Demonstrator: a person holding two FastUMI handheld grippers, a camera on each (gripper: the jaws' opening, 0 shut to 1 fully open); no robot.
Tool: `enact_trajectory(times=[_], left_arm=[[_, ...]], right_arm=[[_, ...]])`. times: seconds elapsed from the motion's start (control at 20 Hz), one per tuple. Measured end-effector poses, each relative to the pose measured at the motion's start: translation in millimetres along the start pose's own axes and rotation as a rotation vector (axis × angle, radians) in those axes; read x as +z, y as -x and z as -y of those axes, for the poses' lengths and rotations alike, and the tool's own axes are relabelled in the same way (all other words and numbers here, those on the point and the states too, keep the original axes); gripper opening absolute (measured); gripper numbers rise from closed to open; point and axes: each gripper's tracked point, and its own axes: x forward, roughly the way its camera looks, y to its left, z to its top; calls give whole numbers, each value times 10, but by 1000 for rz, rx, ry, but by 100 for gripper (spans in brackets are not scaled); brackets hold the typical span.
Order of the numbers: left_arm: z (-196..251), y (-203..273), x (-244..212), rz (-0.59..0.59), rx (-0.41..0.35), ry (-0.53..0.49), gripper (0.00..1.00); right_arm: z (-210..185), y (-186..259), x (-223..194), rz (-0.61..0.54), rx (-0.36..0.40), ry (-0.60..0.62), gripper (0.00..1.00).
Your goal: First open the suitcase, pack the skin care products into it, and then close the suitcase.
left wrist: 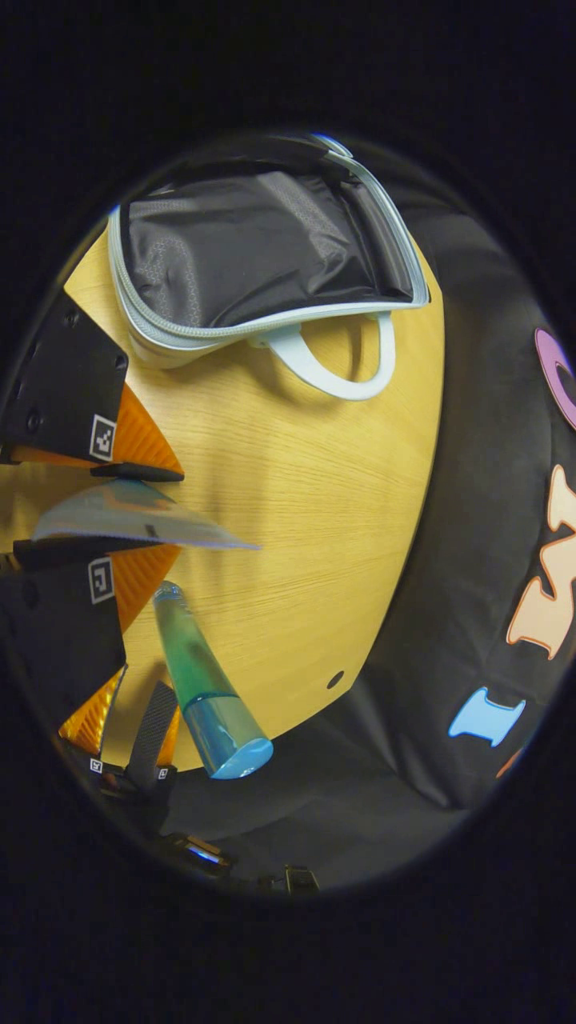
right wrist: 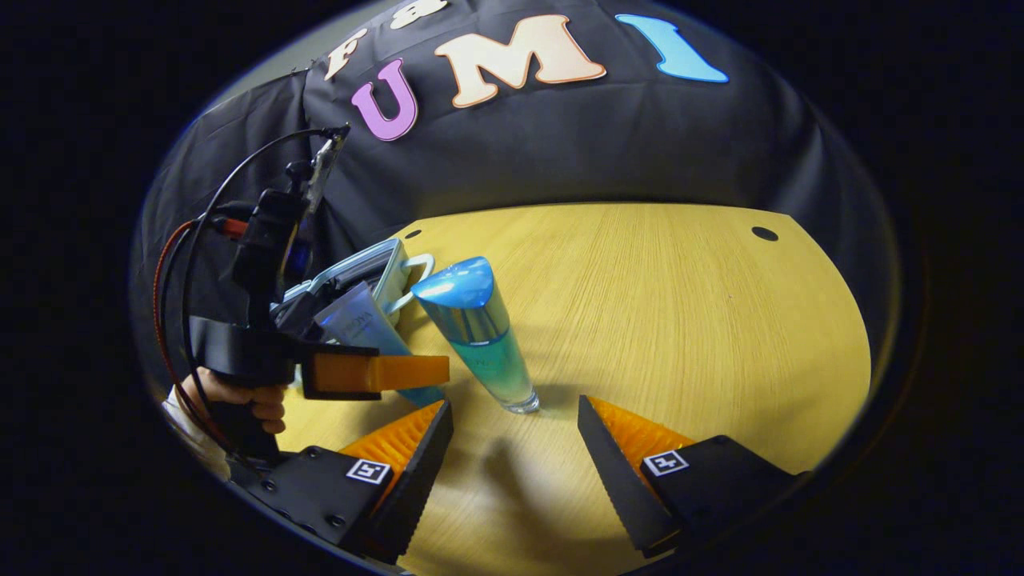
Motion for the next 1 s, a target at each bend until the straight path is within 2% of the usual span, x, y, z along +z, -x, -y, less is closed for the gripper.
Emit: enact_trajectory(times=[0.15, 0.2, 0.25, 0.3, 0.45, 0.5, 0.6, 0.85, 0.9, 0.95, 1.0], left_arm=[[82, 147, 47, -3, -20, 22, 28], [133, 228, 73, -2, -33, 33, 28], [176, 317, 110, 3, -45, 45, 28], [215, 394, 139, 7, -58, 55, 28], [243, 690, 245, 16, -76, 86, 27], [222, 776, 278, 21, -74, 96, 28], [138, 959, 339, 25, -67, 114, 28], [-334, 1306, 569, 72, 6, 182, 28], [-448, 1343, 597, 75, 24, 193, 28], [-564, 1384, 598, 69, 42, 202, 28], [-680, 1420, 592, 59, 55, 214, 28]], right_arm=[[14, -162, 51, 24, -1, 16, 98], [0, -218, 45, 21, 4, 19, 91], [-37, -261, 37, 17, 16, 19, 90], [-77, -277, 61, 25, 32, 14, 97], [-149, -363, 130, 48, 39, 12, 95], [-151, -389, 148, 56, 36, 12, 87], [-158, -424, 195, 76, 33, 6, 88], [-146, -540, 217, 101, 16, 1, 67], [-150, -566, 225, 107, 12, 4, 55], [-152, -550, 225, 110, 2, 15, 57], [-135, -548, 221, 113, -12, 25, 53]])
